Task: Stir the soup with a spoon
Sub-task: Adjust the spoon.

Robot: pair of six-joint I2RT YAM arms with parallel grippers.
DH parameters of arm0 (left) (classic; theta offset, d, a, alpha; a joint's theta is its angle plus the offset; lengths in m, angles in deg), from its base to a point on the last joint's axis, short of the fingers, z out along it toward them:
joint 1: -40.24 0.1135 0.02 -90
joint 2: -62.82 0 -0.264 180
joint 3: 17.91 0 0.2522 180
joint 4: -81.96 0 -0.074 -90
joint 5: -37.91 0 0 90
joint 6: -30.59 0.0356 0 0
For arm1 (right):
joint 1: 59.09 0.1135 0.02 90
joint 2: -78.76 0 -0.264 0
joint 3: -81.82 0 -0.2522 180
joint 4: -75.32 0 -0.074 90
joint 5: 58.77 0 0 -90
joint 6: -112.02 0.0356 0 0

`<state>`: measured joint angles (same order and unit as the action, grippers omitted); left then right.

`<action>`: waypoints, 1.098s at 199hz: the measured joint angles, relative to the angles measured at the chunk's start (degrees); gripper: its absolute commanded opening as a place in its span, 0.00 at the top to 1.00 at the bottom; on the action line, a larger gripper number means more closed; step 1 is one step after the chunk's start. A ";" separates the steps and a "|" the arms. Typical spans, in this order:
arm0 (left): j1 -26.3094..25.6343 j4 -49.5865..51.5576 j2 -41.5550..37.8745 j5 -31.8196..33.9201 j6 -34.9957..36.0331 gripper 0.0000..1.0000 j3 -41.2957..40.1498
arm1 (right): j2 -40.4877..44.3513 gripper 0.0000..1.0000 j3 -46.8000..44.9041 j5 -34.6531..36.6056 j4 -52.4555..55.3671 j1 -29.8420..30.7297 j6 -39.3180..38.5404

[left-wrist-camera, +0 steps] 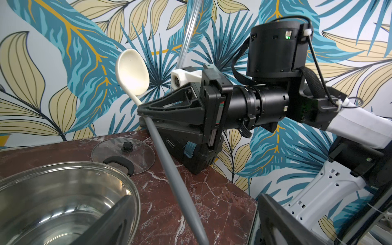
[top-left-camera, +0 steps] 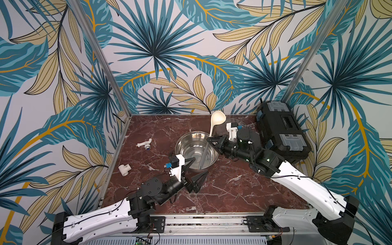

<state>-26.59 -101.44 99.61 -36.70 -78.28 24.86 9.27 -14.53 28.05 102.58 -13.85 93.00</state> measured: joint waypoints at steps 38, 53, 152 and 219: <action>0.00 -0.39 -1.33 2.75 0.87 0.25 -0.33 | -0.17 1.00 0.02 1.73 -3.63 2.93 1.79; 0.00 -0.39 -1.14 3.08 1.05 0.26 -0.33 | -0.17 1.00 0.02 2.12 -4.33 3.37 2.14; 0.00 -1.62 -0.17 3.85 0.94 0.47 -0.33 | -0.17 1.00 0.00 4.66 -6.38 5.33 2.99; 0.00 -2.43 -0.20 3.41 -0.09 0.62 -0.31 | -0.20 1.00 -0.26 6.21 -6.43 5.88 2.99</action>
<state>-26.59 -103.87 99.42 -33.29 -78.37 24.56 9.07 -14.79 34.26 96.16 -7.97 95.99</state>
